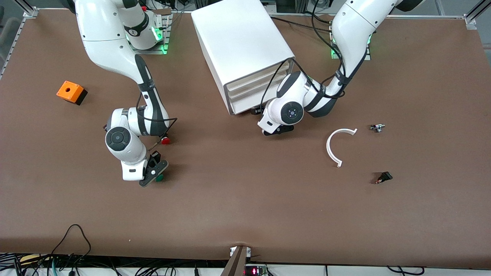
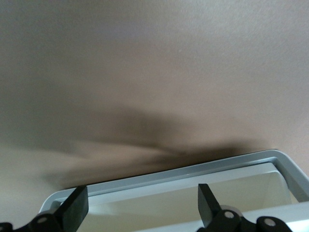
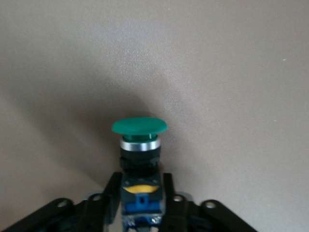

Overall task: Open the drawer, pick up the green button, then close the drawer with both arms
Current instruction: 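Set the green button beside the red button and open the right gripper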

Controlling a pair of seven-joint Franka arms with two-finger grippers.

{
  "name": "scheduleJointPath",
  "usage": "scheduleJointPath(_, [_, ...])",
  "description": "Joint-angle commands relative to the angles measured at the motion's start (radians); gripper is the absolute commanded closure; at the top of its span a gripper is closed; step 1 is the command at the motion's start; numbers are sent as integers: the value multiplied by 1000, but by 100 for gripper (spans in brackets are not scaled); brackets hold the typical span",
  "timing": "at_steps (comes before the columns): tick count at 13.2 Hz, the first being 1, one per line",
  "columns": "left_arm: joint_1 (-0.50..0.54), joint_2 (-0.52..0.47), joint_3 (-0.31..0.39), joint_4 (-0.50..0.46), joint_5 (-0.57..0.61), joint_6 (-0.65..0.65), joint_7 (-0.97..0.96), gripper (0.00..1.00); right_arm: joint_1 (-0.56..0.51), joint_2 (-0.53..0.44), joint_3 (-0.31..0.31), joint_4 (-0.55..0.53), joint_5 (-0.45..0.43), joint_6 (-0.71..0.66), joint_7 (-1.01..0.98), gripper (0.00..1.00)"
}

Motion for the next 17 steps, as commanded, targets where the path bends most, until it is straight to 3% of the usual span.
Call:
scheduleJointPath(1, [3, -34, -16, -42, -28, 11, -1, 0, -8, -37, 25, -8, 64, -7, -3, 0])
scheduleJointPath(3, [10, -34, -26, -43, -48, 5, -4, 0, -1, -141, 23, 14, 146, -162, -2, 0])
scheduleJointPath(6, [9, -34, -33, -45, -77, 3, -6, 0, 1, -252, 17, 80, 158, -384, 0, 0])
scheduleJointPath(10, [12, -33, -33, -52, -122, -1, -6, 0, -10, -306, 13, 236, 161, -599, 7, 0])
scheduleJointPath(14, [17, -29, -35, -45, -125, -82, 8, 0, -1, -352, 20, 350, 160, -751, 220, 0])
scheduleJointPath(16, [21, -29, -35, -40, -125, -115, 11, 0, 18, -363, 22, 379, 129, -824, 367, 0])
scheduleJointPath(17, [23, -29, -35, -39, -125, -119, 12, 0, 44, -369, 23, 380, 61, -827, 410, 0])
